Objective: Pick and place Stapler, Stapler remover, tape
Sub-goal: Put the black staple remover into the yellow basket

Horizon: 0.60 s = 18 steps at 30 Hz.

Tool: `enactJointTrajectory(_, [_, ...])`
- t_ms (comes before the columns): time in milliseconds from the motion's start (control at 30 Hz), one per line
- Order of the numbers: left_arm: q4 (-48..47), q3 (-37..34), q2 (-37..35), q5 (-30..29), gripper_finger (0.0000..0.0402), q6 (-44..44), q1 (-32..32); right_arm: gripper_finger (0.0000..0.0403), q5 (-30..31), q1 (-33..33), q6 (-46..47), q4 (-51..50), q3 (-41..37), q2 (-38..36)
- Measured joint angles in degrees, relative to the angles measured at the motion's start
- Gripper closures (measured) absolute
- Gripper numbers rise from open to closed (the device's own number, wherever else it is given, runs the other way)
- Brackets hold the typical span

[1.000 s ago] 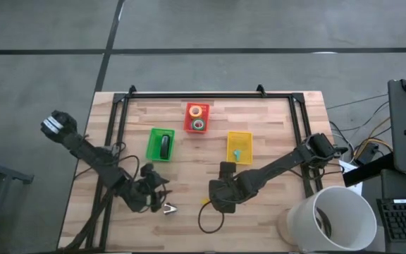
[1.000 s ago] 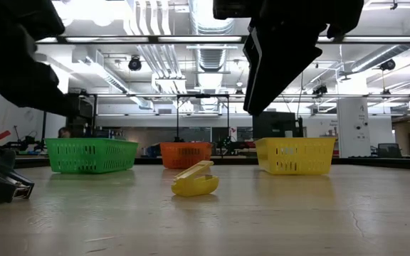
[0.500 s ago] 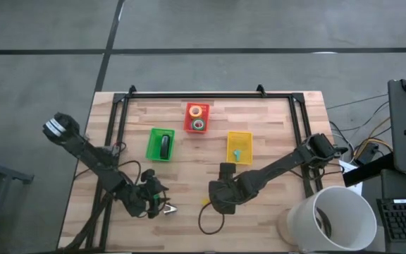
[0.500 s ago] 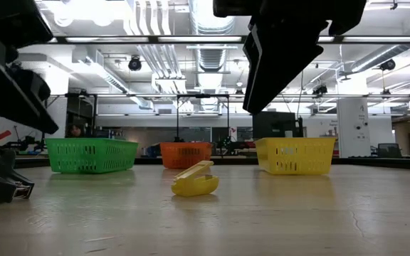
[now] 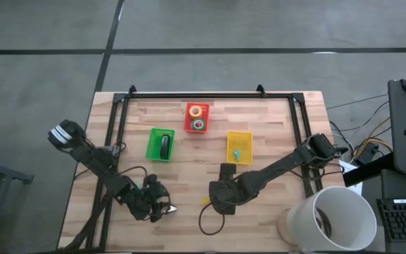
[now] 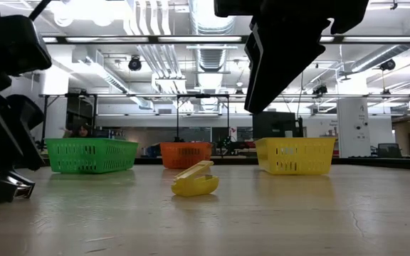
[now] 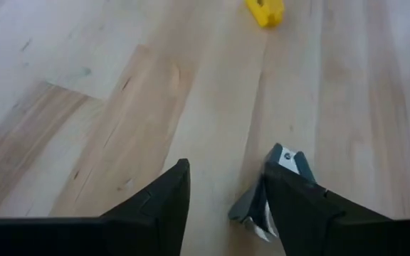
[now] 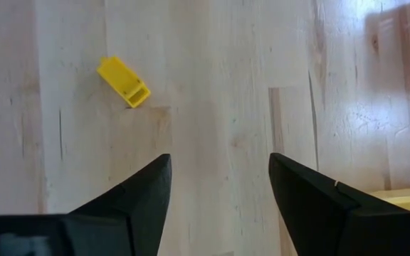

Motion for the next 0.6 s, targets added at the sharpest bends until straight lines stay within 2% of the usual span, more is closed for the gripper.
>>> enactJointTrajectory(133, [0.4, 0.0, 1.0, 0.0, 0.023, -1.1, 0.0, 0.0176, 0.0, 0.0, 0.0, 0.4, -0.3, 0.0])
enactJointTrajectory(267, [0.6, 0.0, 1.1, 0.4, 0.0257, -1.6, 0.0, 0.0177, 0.0, 0.0, 0.0, 0.9, -0.5, 0.0])
enactJointTrajectory(400, [0.6, 0.0, 0.9, 0.9, 0.0308, -1.4, 0.0, 0.0177, 0.0, 0.0, 0.0, 1.1, -0.6, 0.0])
enactJointTrajectory(533, [0.8, 0.1, 0.8, 2.2, 0.0378, -1.1, 0.0, 0.0177, 0.0, 0.0, 0.0, 1.3, -0.8, 0.0])
enactJointTrajectory(600, [0.9, 0.1, 0.7, 2.3, 0.0391, -1.1, 0.0, 0.0177, 0.0, 0.0, 0.0, 1.5, -1.0, 0.0])
